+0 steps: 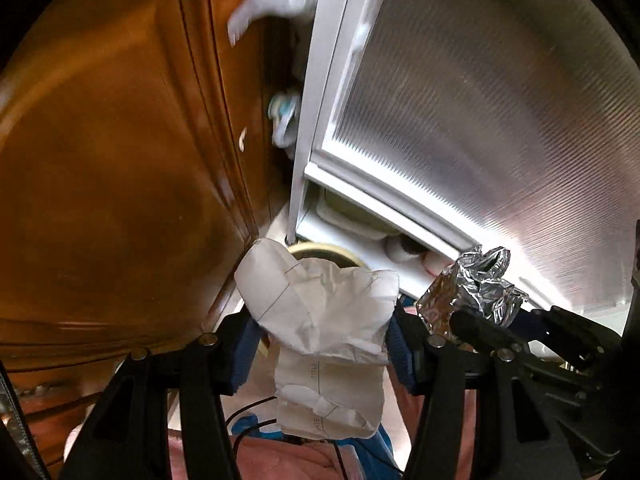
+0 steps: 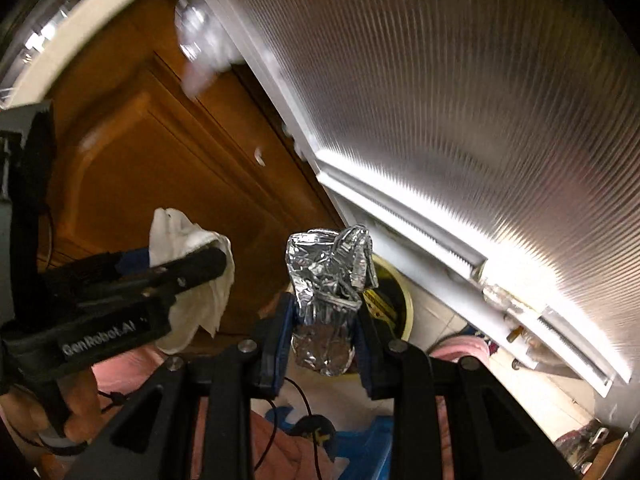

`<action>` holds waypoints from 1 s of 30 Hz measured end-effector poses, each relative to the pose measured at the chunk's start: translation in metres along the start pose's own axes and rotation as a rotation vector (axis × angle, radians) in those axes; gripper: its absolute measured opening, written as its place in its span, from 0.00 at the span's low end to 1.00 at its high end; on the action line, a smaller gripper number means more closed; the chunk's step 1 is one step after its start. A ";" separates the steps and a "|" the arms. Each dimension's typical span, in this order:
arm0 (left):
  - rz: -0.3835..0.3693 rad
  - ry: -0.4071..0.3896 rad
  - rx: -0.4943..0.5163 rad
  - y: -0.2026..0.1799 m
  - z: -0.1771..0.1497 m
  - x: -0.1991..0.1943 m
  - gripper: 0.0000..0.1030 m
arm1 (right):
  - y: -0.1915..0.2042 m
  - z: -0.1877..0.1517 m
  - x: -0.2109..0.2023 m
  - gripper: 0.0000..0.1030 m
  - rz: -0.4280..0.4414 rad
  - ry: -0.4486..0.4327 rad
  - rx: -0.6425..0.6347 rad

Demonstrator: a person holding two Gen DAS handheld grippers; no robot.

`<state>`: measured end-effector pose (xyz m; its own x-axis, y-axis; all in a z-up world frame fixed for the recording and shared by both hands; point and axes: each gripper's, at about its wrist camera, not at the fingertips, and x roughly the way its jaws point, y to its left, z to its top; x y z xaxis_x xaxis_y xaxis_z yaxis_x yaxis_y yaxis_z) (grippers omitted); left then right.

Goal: Collect trash
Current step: 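Lower the tissue and foil ball into the floor bin and open both tools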

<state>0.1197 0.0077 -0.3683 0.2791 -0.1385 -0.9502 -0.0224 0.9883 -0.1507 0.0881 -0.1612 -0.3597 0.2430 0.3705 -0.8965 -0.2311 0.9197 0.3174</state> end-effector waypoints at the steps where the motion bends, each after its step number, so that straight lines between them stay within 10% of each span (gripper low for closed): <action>1: 0.003 0.011 -0.001 0.000 -0.001 0.007 0.53 | -0.002 -0.002 0.008 0.27 0.000 0.012 0.007; 30: -0.016 0.168 -0.024 0.022 0.010 0.085 0.56 | -0.022 0.022 0.080 0.29 0.029 0.130 0.062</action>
<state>0.1524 0.0182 -0.4499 0.1150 -0.1647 -0.9796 -0.0423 0.9844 -0.1705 0.1329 -0.1489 -0.4313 0.1120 0.3808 -0.9178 -0.1764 0.9166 0.3588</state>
